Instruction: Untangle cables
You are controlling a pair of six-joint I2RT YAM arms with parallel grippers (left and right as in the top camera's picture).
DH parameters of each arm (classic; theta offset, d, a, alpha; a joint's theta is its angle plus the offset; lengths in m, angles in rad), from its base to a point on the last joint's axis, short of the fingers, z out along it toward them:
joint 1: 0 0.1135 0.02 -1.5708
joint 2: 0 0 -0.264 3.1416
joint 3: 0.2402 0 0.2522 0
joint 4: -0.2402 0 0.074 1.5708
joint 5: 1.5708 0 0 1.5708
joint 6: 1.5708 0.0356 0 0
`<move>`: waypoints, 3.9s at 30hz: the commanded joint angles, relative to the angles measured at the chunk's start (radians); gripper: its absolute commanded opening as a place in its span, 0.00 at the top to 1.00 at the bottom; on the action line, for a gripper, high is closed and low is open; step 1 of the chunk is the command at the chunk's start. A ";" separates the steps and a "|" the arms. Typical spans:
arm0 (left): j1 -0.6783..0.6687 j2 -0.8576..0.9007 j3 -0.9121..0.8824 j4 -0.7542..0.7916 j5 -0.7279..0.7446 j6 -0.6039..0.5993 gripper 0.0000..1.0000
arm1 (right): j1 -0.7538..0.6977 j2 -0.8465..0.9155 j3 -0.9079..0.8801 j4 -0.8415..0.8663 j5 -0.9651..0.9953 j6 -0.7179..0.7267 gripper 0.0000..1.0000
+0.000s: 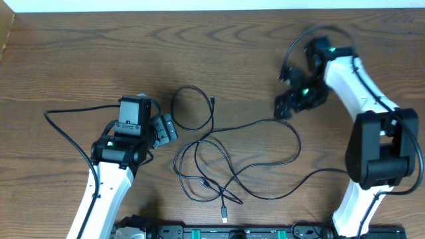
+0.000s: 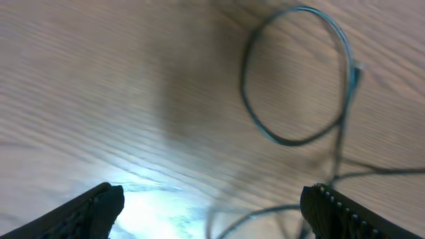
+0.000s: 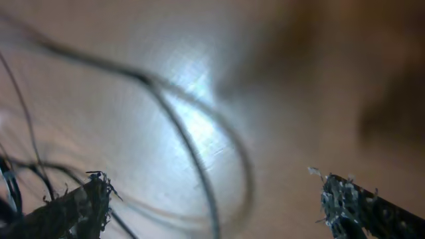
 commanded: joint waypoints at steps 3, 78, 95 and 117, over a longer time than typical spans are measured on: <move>0.004 0.034 0.009 -0.001 -0.138 0.017 0.10 | 0.061 -0.004 -0.111 -0.001 0.008 -0.066 0.01; -0.001 0.088 0.009 0.474 0.286 0.010 0.10 | 0.141 -0.004 1.113 0.078 -0.567 0.450 0.99; -0.130 0.291 0.009 0.778 0.284 0.010 0.10 | 0.195 -0.005 1.114 0.193 -0.731 0.541 0.99; -0.019 0.365 0.009 0.799 -0.579 0.222 0.10 | 0.159 -0.006 1.114 0.205 -0.735 0.544 0.99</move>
